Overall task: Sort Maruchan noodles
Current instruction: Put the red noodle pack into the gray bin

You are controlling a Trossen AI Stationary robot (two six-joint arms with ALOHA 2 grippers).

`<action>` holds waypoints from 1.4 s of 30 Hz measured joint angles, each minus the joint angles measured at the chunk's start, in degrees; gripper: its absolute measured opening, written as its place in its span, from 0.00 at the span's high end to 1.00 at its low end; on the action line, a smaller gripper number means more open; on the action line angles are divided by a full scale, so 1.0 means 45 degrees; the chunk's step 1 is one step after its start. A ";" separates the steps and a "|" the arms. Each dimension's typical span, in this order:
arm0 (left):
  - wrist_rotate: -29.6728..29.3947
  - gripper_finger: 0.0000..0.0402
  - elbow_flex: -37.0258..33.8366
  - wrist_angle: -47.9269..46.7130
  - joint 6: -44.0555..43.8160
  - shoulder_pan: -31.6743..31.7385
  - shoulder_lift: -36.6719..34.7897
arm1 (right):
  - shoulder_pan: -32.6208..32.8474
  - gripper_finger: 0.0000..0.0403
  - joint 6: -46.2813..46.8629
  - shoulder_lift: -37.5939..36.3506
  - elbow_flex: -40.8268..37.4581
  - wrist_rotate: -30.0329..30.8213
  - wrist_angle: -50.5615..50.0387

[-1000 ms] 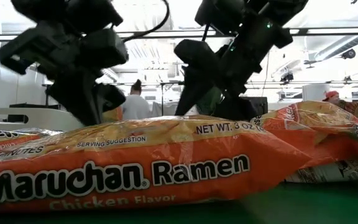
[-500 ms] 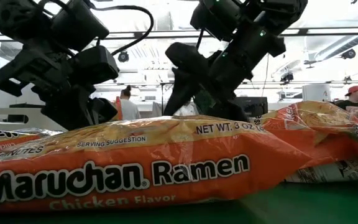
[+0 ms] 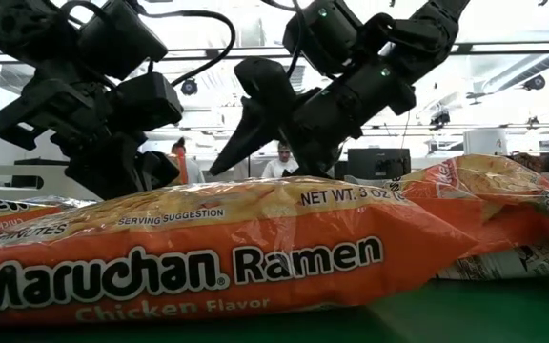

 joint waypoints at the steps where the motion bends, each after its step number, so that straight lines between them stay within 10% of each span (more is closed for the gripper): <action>1: -0.0002 1.00 0.0000 0.0075 0.0000 0.0000 0.0000 | -0.0021 0.27 -0.0009 0.0000 0.0000 -0.0003 0.0034; 29: -0.0215 1.00 0.0000 0.0477 0.0156 0.0000 -0.0213 | -0.0355 0.96 -0.1463 -0.0149 -0.0005 -0.0448 0.0272; 42: -0.1268 1.00 0.0000 -0.1460 0.2064 0.0029 -0.3457 | -0.0520 0.98 -0.2960 -0.1027 -0.0005 -0.0709 0.0256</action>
